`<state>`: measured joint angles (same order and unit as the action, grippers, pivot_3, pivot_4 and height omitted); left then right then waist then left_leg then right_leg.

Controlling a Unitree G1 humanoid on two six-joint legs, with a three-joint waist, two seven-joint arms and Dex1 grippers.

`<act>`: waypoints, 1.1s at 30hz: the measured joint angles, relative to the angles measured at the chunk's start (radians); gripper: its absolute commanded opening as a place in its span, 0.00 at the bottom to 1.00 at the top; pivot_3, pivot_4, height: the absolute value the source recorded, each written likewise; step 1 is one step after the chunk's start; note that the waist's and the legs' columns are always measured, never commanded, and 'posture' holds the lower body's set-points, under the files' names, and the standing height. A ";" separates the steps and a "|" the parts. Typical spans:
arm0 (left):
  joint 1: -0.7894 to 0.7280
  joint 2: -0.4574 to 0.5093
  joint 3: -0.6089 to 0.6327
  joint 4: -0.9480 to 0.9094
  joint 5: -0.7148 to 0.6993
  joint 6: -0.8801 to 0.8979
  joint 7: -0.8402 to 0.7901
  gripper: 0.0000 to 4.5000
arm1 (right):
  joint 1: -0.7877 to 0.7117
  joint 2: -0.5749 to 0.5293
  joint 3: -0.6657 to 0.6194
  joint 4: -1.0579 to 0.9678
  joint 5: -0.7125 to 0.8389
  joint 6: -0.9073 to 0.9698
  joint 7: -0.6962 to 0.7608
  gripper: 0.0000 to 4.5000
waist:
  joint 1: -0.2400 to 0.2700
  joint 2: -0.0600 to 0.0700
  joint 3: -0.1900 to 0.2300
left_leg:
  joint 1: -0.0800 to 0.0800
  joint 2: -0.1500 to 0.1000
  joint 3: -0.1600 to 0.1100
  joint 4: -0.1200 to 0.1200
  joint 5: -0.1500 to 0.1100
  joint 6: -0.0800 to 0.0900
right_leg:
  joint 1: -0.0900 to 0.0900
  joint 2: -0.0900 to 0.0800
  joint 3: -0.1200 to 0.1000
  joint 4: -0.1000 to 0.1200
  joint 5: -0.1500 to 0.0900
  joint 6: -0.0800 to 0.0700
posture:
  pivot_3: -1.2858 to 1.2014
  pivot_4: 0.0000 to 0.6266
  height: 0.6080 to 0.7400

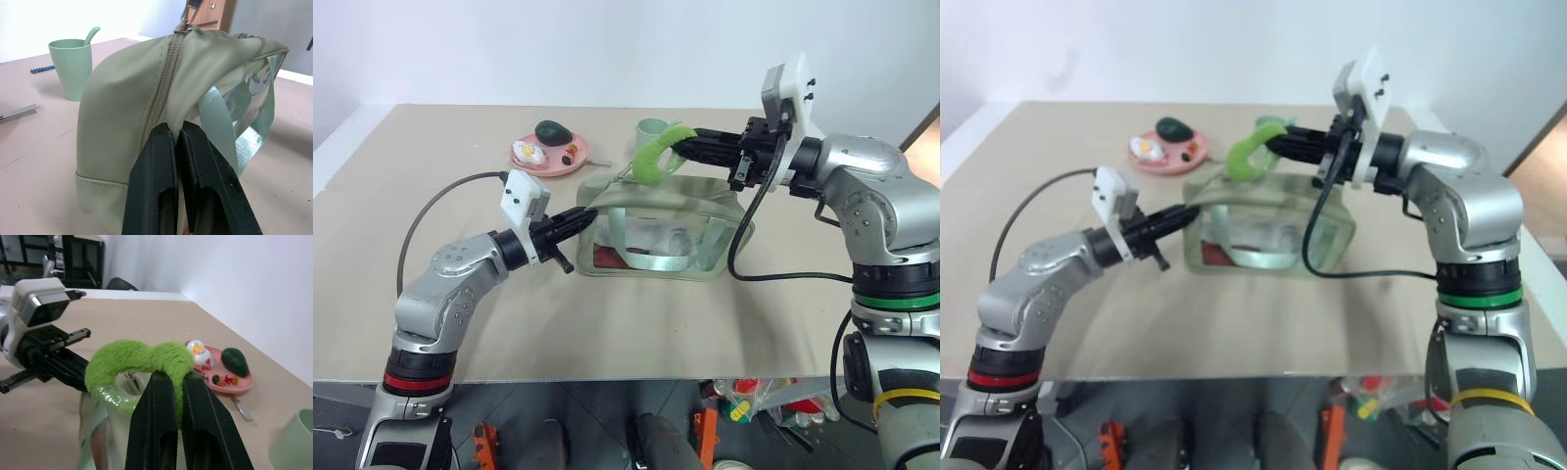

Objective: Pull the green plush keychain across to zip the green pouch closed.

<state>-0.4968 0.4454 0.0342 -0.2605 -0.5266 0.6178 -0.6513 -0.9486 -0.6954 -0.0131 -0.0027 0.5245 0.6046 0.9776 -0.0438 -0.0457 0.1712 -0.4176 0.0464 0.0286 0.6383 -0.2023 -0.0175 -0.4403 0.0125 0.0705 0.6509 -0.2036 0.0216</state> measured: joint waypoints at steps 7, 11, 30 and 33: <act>-0.020 -0.028 -0.018 0.046 0.050 -0.039 0.044 0.00 | 0.000 -0.055 -0.025 0.025 -0.001 0.008 0.006 0.01 | 0.001 0.000 0.000 | 0.000 0.000 0.000 0.000 0.000 0.000 | 0.000 0.000 0.000 0.000 0.000 0.000 | 0.52 0.24 1.00; -0.021 -0.035 -0.021 0.051 0.069 -0.055 0.057 0.00 | 0.026 -0.098 -0.031 0.042 -0.015 -0.003 0.019 0.01 | 0.001 0.000 0.000 | 0.000 0.000 0.000 0.000 0.000 0.000 | 0.000 0.000 0.000 0.000 0.000 0.000 | 0.52 0.24 1.00; -0.003 -0.051 -0.021 0.028 0.076 -0.055 0.098 0.00 | 0.276 -0.349 -0.112 0.203 -0.197 -0.194 0.046 0.01 | 0.002 0.000 0.000 | 0.001 0.000 0.001 0.000 0.000 0.000 | 0.001 0.000 0.001 -0.001 0.001 0.001 | 0.52 0.24 1.00; -0.002 -0.054 -0.021 0.022 0.075 -0.054 0.098 0.00 | 0.312 -0.384 -0.116 0.202 -0.227 -0.186 0.035 0.01 | 0.002 0.000 0.000 | 0.001 -0.001 0.001 0.001 0.000 0.000 | 0.001 0.000 0.002 -0.001 0.001 0.001 | 0.52 0.24 1.00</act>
<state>-0.4988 0.3919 0.0128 -0.2389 -0.4518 0.5642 -0.5535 -0.6369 -1.0790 -0.1291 0.1997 0.2972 0.4190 1.0130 -0.0418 -0.0454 0.1712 -0.4164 0.0459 0.0299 0.6389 -0.2022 -0.0175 -0.4396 0.0125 0.0722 0.6502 -0.2028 0.0228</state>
